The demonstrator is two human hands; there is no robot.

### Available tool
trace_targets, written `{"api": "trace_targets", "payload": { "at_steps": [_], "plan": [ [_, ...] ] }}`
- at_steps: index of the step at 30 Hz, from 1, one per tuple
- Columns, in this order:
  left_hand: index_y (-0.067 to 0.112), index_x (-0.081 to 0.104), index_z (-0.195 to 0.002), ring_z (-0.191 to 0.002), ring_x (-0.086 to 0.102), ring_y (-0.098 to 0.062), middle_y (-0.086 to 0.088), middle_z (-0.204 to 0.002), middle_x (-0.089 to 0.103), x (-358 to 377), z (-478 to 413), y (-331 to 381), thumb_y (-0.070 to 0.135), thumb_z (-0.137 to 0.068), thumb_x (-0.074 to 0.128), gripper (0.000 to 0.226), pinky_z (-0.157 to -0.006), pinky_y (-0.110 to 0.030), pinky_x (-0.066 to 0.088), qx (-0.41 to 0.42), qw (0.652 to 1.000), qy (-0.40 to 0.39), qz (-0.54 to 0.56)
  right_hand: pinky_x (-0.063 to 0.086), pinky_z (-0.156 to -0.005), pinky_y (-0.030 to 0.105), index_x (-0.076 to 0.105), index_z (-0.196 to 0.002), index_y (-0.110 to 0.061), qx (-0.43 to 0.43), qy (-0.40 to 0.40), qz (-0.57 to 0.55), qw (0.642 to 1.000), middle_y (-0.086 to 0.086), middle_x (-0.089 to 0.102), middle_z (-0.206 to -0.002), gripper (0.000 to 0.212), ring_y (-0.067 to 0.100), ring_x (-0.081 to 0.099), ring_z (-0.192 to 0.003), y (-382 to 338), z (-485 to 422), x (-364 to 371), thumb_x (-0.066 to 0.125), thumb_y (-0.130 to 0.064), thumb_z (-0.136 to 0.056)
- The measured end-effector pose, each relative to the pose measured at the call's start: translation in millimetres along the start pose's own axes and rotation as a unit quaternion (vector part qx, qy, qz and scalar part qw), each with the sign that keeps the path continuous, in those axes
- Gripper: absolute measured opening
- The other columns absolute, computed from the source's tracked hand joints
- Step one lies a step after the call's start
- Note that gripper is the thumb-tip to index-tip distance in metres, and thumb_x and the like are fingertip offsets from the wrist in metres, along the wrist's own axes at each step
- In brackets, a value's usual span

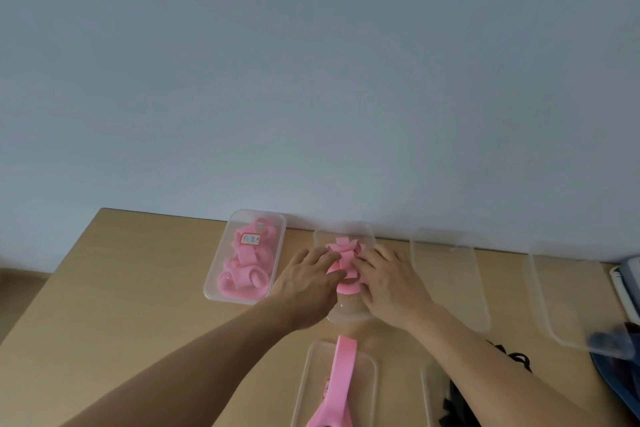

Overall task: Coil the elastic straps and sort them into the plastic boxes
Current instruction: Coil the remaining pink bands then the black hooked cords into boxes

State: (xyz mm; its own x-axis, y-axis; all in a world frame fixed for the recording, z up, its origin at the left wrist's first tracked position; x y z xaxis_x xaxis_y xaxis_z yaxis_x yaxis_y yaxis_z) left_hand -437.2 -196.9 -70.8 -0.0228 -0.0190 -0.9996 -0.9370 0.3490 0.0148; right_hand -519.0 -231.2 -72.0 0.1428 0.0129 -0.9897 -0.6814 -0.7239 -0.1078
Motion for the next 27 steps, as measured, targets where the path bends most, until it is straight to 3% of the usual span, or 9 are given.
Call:
{"api": "trace_targets", "payload": {
  "at_steps": [4,7,13,17,22,27],
  "plan": [
    [0.022,0.069,-0.119,-0.122,0.057,-0.030,-0.009,-0.129,0.063,3.1,4.1,-0.7,0.025,-0.085,0.058,0.036,-0.095,-0.042,0.050,-0.011,0.999,-0.015,0.027,0.055,-0.079,0.040,0.071,-0.100,-0.015,0.006,0.001,-0.017,1.000,0.000,0.070,-0.110,0.034,0.026,0.065,-0.103,0.0,1.9,-5.1,0.077,-0.021,-0.067],
    [0.022,0.054,-0.137,-0.140,0.036,-0.027,-0.007,-0.150,0.045,6.3,4.1,-5.0,0.031,-0.095,0.042,0.045,-0.111,-0.043,0.032,-0.037,0.997,-0.049,0.036,0.053,-0.084,0.042,0.070,-0.108,-0.015,0.014,0.005,-0.021,1.000,0.000,0.067,-0.115,0.036,0.028,0.062,-0.107,1.0,3.5,-11.8,0.072,-0.020,-0.072],
    [0.026,0.042,-0.145,-0.144,0.026,-0.021,0.001,-0.157,0.032,-16.0,15.8,-9.9,0.033,-0.098,0.039,0.048,-0.115,-0.036,0.020,-0.060,0.997,-0.036,0.042,0.045,-0.090,0.039,0.067,-0.114,-0.017,0.046,0.035,-0.018,0.998,-0.001,0.063,-0.120,0.035,0.026,0.057,-0.111,-9.7,13.6,-45.3,0.062,-0.024,-0.080],
    [0.027,0.039,-0.148,-0.144,0.026,-0.020,0.003,-0.158,0.030,-34.7,36.0,-6.5,0.031,-0.099,0.042,0.049,-0.116,-0.037,0.025,-0.067,0.994,-0.026,0.088,0.039,-0.097,0.035,0.059,-0.127,-0.021,0.072,0.028,-0.017,0.997,-0.006,0.053,-0.132,0.041,0.022,0.047,-0.121,-33.2,31.7,-60.5,0.054,-0.029,-0.088],
    [0.024,0.039,-0.148,-0.139,0.034,-0.021,0.002,-0.153,0.038,-43.5,79.9,5.1,0.027,-0.097,0.046,0.052,-0.112,-0.036,0.032,-0.053,0.985,-0.030,0.163,0.048,-0.089,0.039,0.064,-0.123,-0.017,0.117,0.064,-0.072,0.988,0.001,0.061,-0.121,0.039,0.026,0.054,-0.110,-75.2,72.1,-71.4,0.064,-0.018,-0.084],
    [0.023,0.043,-0.146,-0.135,0.039,-0.021,-0.001,-0.149,0.044,-20.3,126.5,20.2,0.025,-0.097,0.046,0.049,-0.109,-0.036,0.037,-0.041,0.968,-0.110,0.220,0.046,-0.089,0.033,0.061,-0.112,-0.016,0.247,-0.073,-0.139,0.956,-0.001,0.060,-0.110,0.022,0.019,0.056,-0.102,-99.1,120.7,-22.7,0.050,-0.028,-0.096]
  ]
}}
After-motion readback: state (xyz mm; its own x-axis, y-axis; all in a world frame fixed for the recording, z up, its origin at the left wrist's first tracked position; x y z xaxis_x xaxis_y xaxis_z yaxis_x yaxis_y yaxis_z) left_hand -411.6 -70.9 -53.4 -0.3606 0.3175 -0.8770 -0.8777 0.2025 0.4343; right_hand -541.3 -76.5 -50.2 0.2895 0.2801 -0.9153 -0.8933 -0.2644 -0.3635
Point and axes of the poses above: each hand's wrist, its own z-axis away from the middle knuckle, its own x-axis out of the palm, y = z × x, the point moved 10 cm from there along -z, towards the middle knuckle
